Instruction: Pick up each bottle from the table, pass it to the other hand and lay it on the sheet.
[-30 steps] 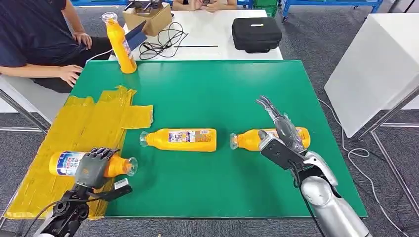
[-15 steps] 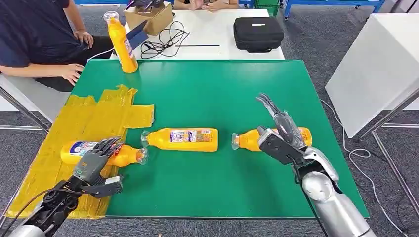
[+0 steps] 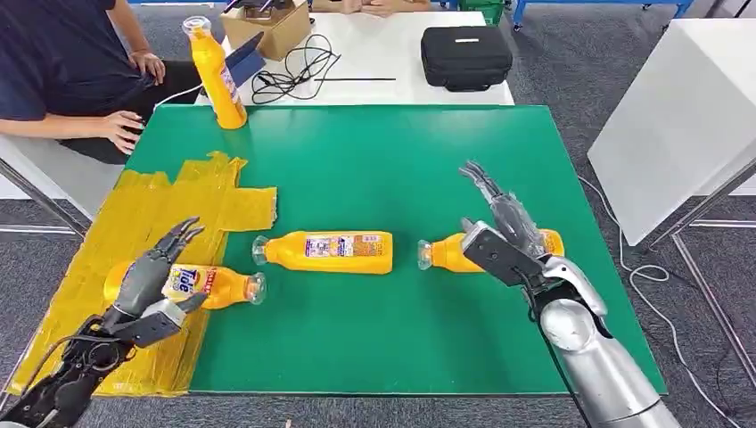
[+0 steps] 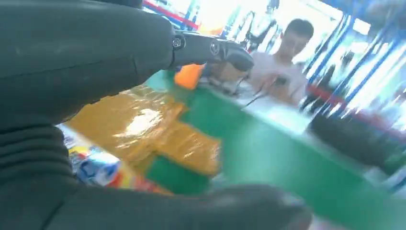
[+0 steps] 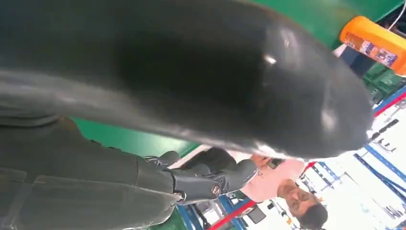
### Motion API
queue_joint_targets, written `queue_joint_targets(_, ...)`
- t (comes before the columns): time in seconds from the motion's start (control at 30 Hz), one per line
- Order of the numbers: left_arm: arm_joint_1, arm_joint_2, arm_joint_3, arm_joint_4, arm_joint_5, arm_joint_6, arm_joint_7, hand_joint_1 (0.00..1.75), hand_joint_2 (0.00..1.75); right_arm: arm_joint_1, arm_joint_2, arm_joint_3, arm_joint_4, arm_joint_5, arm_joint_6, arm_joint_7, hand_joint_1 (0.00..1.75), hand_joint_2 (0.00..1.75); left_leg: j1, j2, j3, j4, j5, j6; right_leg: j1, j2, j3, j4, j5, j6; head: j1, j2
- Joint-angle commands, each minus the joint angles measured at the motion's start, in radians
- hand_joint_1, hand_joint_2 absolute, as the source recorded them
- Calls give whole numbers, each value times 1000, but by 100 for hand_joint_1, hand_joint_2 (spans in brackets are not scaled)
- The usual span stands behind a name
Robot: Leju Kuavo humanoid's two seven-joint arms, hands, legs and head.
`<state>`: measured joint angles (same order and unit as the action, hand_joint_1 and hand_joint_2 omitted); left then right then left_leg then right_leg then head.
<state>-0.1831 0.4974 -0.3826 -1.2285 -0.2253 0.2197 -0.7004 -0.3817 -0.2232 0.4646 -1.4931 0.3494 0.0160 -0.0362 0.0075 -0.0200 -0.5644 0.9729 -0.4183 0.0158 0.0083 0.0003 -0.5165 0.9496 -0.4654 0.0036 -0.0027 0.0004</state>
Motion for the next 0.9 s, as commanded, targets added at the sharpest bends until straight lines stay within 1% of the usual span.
queue_joint_targets(0.03, 72, -113, 323, -258, 269, -198, 2, 0, 0, -10, -12, -7, 118, 52, -33, -24, 0, 0, 1, 1, 1, 1, -1, 0, 1, 0, 2, -1, 0, 2, 0, 0)
queue_joint_targets(0.07, 79, -121, 348, -254, 306, -232, 2, 0, 0, 5, -24, -15, 115, 70, -44, -28, 0, 0, 1, 3, 2, 0, -2, 0, 1, 1, 3, -2, 0, 2, 0, 0)
queue_joint_targets(0.13, 122, -144, 417, -261, 388, -333, 2, 0, 0, 78, -73, -52, 89, 133, -64, -40, 0, 0, 1, 3, 3, -1, -2, 0, 0, 0, 4, -3, 0, 2, 0, 0)
queue_joint_targets(0.2, 125, -151, 443, -267, 459, -380, 9, 0, 0, 138, -127, -108, 83, 154, -66, -62, 0, 0, 0, 1, 5, -3, -2, 0, 0, -2, 6, -5, -1, 3, 0, 0)
queue_joint_targets(0.27, 124, -153, 453, -274, 511, -425, 20, 0, 0, 158, -129, -152, 82, 164, -53, -89, 0, 0, 0, -1, 3, -2, -1, 0, 0, -3, 4, -4, -1, 2, 0, 0)
queue_joint_targets(0.3, 122, -156, 456, -274, 524, -436, 26, 0, 0, 165, -126, -171, 80, 170, -43, -98, 0, 0, 1, -2, 4, -1, -2, 1, 0, -5, 5, -5, -2, 3, 0, 0)
queue_joint_targets(0.33, 112, -166, 466, -275, 557, -451, 36, 0, 0, 176, -134, -190, 69, 181, -36, -105, 0, 0, 0, -2, 2, 0, -1, 1, 0, -4, 3, -3, -2, 2, 0, 0)
queue_joint_targets(0.37, 106, -167, 465, -272, 557, -451, 36, 0, 0, 181, -137, -196, 62, 182, -32, -107, 0, 0, 0, -3, -2, 0, -1, 0, -1, -3, -1, -2, -1, 2, 0, 0)
queue_joint_targets(0.4, 100, -167, 464, -268, 556, -448, 41, 0, 0, 185, -135, -202, 51, 185, -23, -107, 0, 0, 0, -2, -1, 0, -1, 0, -1, -3, 0, -2, -1, 2, 0, 0)
queue_joint_targets(0.43, 100, -156, 469, -255, 579, -458, 69, 0, 0, 193, -136, -199, 33, 198, -11, -107, 0, 0, -1, -1, -3, 0, -1, 0, -1, -1, -3, -2, 0, 2, 0, 0)
queue_joint_targets(0.57, 134, -150, 492, -250, 616, -491, 61, 0, 0, 212, -141, -181, 30, 201, -6, -104, 0, 0, 0, 3, 0, -1, -2, 0, 0, 1, -1, -2, -1, 2, 0, 0)
queue_joint_targets(0.67, 138, -152, 492, -252, 616, -492, 61, 0, 0, 213, -142, -182, 34, 200, -6, -104, 0, 0, 0, 2, -1, -1, -1, 0, -1, 0, -2, -2, -1, 1, 0, 0)
queue_joint_targets(0.7, 141, -166, 493, -262, 615, -496, 63, 0, 0, 208, -147, -175, 44, 203, -5, -102, 0, 175, 0, 2, -2, -1, -1, 0, -1, 0, -3, -1, -1, 1, 0, 0)
queue_joint_targets(0.73, 141, -182, 492, -267, 615, -497, 64, 0, 0, 196, -147, -163, 56, 220, -3, -97, 0, 175, 0, 3, 0, 0, -2, 0, 0, 0, -1, -2, -1, 2, 0, 0)
queue_joint_targets(0.77, 139, -191, 492, -271, 603, -484, 68, 0, 0, 183, -142, -155, 66, 232, -5, -91, 0, 175, 0, 2, -2, 0, -1, 0, 0, 0, -2, -2, -1, 2, 0, 0)
queue_joint_targets(0.8, 137, -194, 490, -275, 601, -483, 69, 0, 0, 165, -138, -146, 75, 237, -4, -88, 0, 175, 0, 4, 0, 0, -2, 0, 0, 2, 0, -2, -1, 2, 0, 0)
queue_joint_targets(0.83, 130, -197, 498, -270, 624, -485, 84, 0, 0, 140, -134, -130, 87, 247, 3, -81, 0, 175, 0, 4, -1, -1, -1, 0, -1, 2, -2, -2, 0, 2, 0, 0)
queue_joint_targets(0.9, 121, -159, 520, -255, 717, -525, 144, 0, 0, 57, -108, -78, 117, 273, 49, -43, 0, 175, 0, 6, -2, 0, -2, 0, 0, 3, -3, -1, 0, 2, 0, 0)
